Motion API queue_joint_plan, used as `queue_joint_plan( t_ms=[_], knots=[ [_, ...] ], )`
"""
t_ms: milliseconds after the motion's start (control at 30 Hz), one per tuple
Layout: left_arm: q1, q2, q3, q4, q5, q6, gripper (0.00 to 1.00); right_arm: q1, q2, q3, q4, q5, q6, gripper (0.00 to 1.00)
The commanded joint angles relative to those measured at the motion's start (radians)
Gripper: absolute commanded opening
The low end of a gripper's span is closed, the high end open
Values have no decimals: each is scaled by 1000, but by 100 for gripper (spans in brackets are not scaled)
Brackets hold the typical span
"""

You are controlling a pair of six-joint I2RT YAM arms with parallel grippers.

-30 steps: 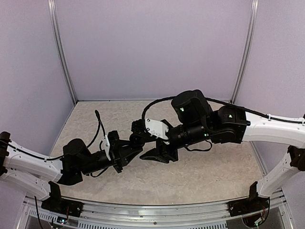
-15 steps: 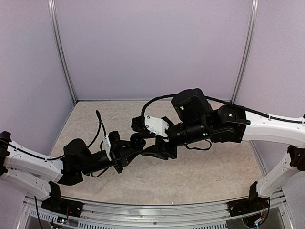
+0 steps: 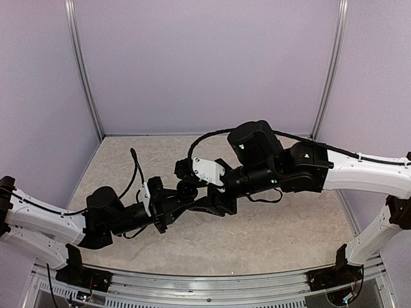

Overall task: Insert the wireless bluetooth earbuds into the charging case
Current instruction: Adjust the left earbud in the left side groove of the charging case.

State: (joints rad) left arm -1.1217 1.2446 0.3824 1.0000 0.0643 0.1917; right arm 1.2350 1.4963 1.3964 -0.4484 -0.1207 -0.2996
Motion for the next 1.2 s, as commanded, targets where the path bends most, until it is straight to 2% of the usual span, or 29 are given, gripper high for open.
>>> queue_joint_plan(
  t_ms=[0, 600, 933, 1167],
  knots=[
    [-9, 5, 28, 6, 19, 17, 6, 11, 9, 20, 12, -40, -25, 56],
    [-7, 16, 38, 12, 49, 19, 6, 21, -2, 2, 38, -87, -69, 54],
    [-6, 15, 38, 12, 60, 20, 6, 20, -6, -7, 44, -95, -76, 40],
    [-6, 15, 36, 15, 66, 18, 6, 20, -4, -11, 47, -83, -79, 34]
  ],
)
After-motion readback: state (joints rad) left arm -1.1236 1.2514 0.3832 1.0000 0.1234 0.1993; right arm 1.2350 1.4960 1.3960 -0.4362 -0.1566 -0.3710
